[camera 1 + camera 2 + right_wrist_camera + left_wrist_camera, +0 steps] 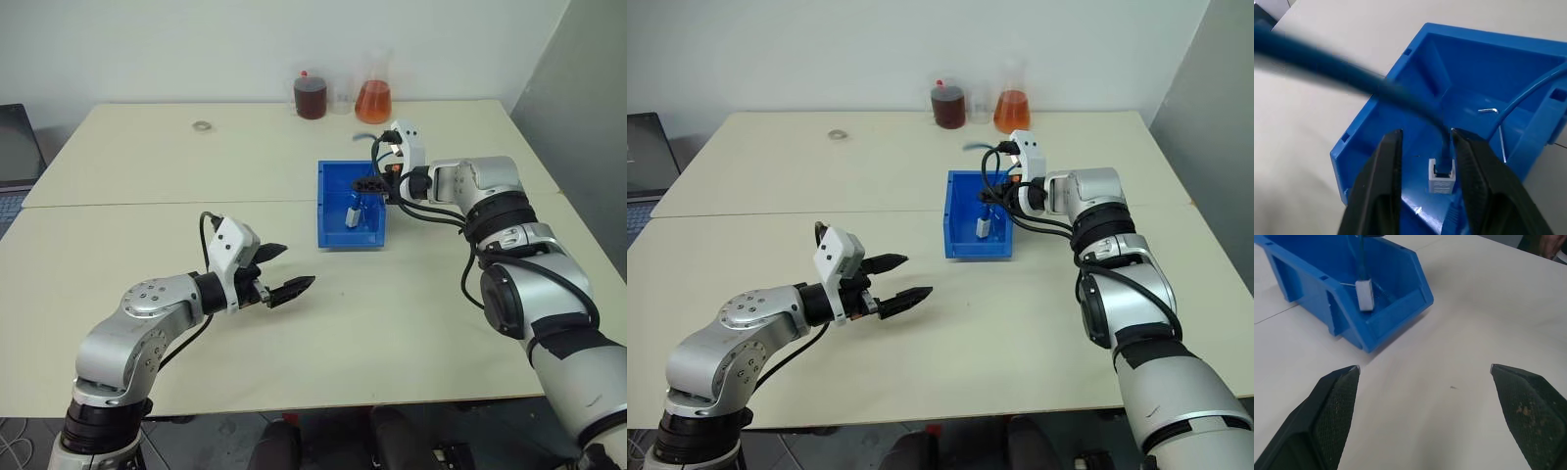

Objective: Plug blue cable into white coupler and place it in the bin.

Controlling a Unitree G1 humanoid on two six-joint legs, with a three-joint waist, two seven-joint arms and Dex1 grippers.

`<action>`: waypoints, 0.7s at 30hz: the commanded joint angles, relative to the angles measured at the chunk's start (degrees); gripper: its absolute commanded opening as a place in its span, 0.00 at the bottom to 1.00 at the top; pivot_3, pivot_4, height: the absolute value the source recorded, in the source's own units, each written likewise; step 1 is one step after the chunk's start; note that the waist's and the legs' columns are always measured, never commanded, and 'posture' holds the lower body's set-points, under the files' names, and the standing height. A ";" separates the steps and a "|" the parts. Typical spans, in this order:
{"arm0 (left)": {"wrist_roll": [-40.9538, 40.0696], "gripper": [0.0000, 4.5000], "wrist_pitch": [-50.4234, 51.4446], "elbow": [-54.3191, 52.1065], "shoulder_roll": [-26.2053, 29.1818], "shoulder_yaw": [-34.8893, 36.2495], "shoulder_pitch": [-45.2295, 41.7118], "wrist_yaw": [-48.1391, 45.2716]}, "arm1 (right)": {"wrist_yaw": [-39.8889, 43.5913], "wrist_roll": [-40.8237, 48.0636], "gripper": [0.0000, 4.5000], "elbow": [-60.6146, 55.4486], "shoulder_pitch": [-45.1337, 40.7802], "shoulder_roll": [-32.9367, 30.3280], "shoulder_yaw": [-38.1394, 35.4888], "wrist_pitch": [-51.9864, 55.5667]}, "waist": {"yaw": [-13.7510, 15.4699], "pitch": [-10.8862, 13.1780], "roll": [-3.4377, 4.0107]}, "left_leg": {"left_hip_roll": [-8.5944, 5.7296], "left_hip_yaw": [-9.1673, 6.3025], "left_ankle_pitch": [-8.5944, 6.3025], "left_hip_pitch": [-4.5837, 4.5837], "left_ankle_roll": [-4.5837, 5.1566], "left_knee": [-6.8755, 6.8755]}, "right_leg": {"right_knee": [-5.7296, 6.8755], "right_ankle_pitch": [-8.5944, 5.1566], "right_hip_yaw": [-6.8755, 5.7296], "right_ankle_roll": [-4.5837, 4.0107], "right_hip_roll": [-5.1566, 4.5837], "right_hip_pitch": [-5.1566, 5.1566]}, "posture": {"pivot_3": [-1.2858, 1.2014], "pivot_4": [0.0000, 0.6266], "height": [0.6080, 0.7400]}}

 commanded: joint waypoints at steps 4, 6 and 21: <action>-1.34 1.00 -1.01 -2.09 0.85 1.30 1.50 0.67 | 1.74 -1.46 0.80 2.59 -3.89 -1.06 -1.48 -3.70 | 0.10 0.00 0.00 | 0.00 0.00 0.00 0.01 0.00 0.01 | 0.03 0.00 -0.01 0.00 0.00 0.01 | 0.52 0.24 1.00; -1.25 1.00 -1.23 -1.79 1.09 1.18 1.49 0.60 | 2.02 -1.64 0.91 2.59 -4.17 -1.41 -1.57 -4.23 | 0.10 0.00 0.00 | 0.01 -0.02 0.00 0.02 0.00 0.01 | 0.04 0.00 -0.03 0.00 0.00 0.01 | 0.52 0.24 1.00; -0.34 1.00 -3.08 1.86 0.24 -1.20 -1.93 0.67 | -13.92 -1.46 0.99 -0.91 -4.29 -4.37 -9.68 -22.54 | 0.09 0.00 0.00 | 0.00 0.01 0.00 0.02 -0.01 0.03 | 0.12 0.00 0.00 0.00 0.00 0.00 | 0.52 0.24 1.00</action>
